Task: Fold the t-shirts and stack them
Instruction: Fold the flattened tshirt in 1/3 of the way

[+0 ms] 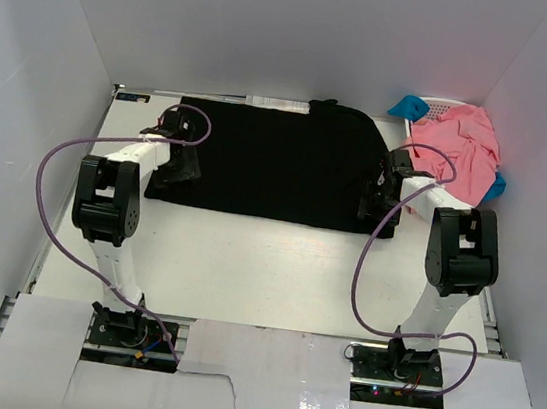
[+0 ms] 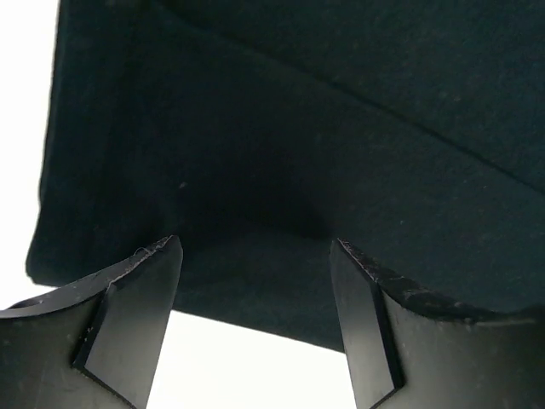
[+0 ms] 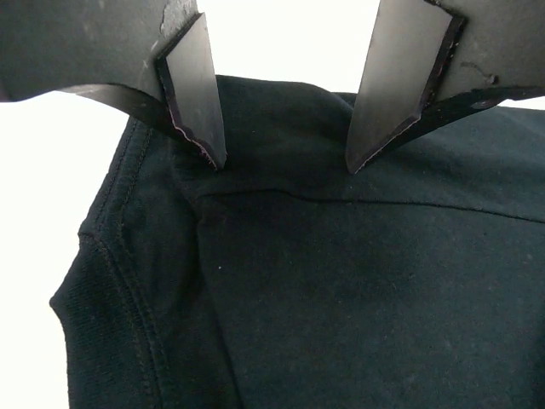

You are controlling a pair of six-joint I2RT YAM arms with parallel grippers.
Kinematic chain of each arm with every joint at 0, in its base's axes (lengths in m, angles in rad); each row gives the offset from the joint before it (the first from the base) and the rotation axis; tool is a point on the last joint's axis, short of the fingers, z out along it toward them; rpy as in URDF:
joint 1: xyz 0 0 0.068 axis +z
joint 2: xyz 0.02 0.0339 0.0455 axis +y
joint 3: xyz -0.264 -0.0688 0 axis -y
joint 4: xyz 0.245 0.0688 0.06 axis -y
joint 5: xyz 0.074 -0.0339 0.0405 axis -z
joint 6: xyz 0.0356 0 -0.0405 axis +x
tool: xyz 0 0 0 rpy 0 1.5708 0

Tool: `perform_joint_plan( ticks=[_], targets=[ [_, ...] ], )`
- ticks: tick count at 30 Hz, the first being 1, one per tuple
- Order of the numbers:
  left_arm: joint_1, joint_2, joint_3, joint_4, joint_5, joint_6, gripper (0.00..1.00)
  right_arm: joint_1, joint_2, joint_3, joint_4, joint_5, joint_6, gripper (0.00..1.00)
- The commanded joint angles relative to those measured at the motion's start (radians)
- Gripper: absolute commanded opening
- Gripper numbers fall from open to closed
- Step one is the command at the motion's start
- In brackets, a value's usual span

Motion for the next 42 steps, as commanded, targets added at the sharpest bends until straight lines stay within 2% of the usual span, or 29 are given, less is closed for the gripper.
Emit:
perform_joint_plan(
  ticks=[1, 6, 12, 17, 21, 27, 34, 42],
  targets=[
    [-0.011, 0.018, 0.033, -0.002, 0.003, 0.014, 0.81, 0.026, 0.034, -0.021, -0.038, 0.072, -0.022, 0.65],
    [-0.012, 0.05, 0.018, -0.036, -0.028, 0.004, 0.8, 0.082, 0.028, -0.047, -0.086, 0.201, -0.014, 0.66],
    [-0.026, 0.066, -0.034, -0.1, -0.089, -0.011, 0.78, 0.107, 0.029, -0.078, -0.164, 0.221, 0.031, 0.65],
    [-0.032, -0.012, -0.148, -0.139, -0.197, -0.072, 0.78, 0.11, -0.029, -0.166, -0.204, 0.209, 0.121, 0.66],
    [-0.032, -0.078, -0.214, -0.165, -0.179, -0.1, 0.78, 0.112, -0.078, -0.24, -0.218, 0.184, 0.193, 0.66],
    [-0.032, -0.229, -0.274, -0.246, -0.068, -0.169, 0.78, 0.115, -0.162, -0.331, -0.293, 0.18, 0.293, 0.64],
    [-0.029, -0.312, -0.298, -0.386, -0.152, -0.336, 0.78, 0.115, -0.334, -0.47, -0.353, 0.166, 0.344, 0.67],
    [-0.023, -0.339, -0.334, -0.421, -0.139, -0.368, 0.77, 0.115, -0.5, -0.541, -0.42, 0.16, 0.356, 0.68]
  ],
)
